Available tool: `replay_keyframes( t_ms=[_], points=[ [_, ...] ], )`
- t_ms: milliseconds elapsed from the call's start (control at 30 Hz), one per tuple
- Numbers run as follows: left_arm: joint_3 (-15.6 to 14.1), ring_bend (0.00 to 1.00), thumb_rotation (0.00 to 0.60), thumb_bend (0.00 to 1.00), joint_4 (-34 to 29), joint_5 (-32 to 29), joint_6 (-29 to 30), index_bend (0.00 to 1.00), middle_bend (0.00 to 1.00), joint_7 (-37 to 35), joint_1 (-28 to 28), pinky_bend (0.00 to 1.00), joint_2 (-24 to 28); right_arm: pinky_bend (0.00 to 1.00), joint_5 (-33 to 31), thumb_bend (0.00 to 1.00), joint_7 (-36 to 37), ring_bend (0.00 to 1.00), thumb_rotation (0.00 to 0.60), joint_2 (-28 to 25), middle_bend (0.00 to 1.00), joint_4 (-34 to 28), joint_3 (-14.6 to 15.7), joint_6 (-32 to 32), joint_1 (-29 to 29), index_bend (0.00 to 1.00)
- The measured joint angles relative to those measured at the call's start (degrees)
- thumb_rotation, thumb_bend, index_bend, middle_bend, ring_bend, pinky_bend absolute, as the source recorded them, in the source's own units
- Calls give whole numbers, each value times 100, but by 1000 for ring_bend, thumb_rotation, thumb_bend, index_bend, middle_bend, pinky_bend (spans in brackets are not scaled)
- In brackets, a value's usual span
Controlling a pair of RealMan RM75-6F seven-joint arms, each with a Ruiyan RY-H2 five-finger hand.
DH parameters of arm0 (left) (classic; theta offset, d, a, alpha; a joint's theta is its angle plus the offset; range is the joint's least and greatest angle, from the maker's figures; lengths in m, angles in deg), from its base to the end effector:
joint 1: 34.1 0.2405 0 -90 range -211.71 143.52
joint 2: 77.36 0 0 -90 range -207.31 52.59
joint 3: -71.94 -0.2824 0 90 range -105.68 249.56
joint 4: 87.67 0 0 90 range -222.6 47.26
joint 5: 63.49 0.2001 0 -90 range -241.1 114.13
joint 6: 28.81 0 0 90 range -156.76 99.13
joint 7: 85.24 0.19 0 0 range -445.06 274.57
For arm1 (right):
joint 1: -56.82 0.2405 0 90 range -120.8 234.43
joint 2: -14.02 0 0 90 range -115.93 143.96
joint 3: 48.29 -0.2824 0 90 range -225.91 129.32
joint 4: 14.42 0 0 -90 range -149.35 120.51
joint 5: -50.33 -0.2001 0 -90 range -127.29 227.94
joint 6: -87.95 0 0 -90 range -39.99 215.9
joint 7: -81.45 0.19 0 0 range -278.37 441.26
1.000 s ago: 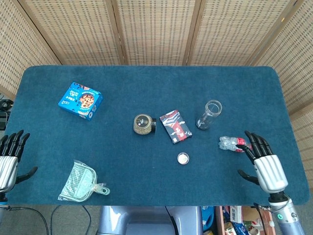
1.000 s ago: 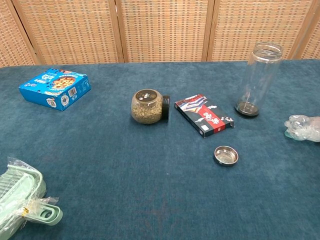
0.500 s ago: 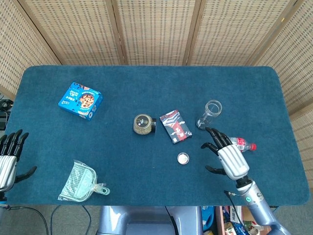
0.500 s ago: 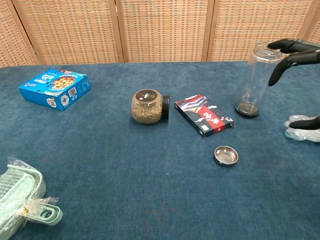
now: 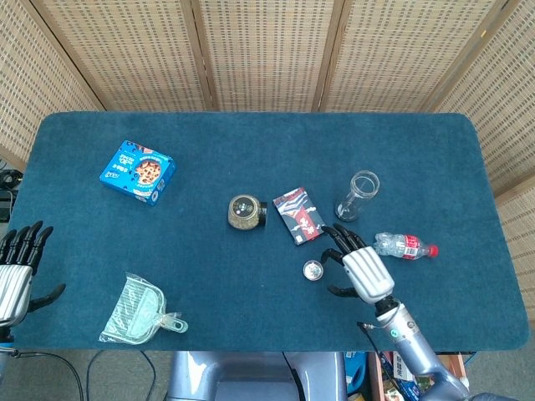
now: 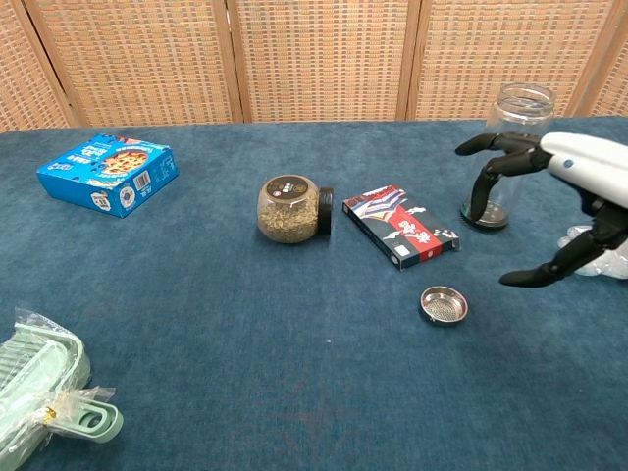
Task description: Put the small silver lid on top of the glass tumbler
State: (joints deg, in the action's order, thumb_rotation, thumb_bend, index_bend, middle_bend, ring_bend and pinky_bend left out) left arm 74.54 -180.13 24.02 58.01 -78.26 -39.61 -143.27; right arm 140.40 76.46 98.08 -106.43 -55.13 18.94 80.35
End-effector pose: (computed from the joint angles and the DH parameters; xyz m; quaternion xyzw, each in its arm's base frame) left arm -0.3188 0.2306 0.1710 -0.6154 -0.3441 -0.3790 0.5994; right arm -0.1889 -0.3092 0.0251 0.6896 -0.3830 0.4836 0.3794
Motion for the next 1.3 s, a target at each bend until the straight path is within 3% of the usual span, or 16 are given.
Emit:
replay_keyframes(
  t_ms=[233,700,1300],
  points=[
    [-4,0,600,209,0,-1,-30,0,0,-3,-16,0,-6,229,-356,181,-283,0,600,297,184,217,-70,255,161,499],
    [-11,0,600,208,6,-16,-126,0,0,20,-64,0,-23,238,-660,345,-630,2,600,715,196,634,-84,421,349,533],
    [-41,0,600,208,3,-20,-223,0,0,73,-121,0,-51,243,-1118,406,-835,10,600,1208,200,1260,-151,817,659,554]
  ],
)
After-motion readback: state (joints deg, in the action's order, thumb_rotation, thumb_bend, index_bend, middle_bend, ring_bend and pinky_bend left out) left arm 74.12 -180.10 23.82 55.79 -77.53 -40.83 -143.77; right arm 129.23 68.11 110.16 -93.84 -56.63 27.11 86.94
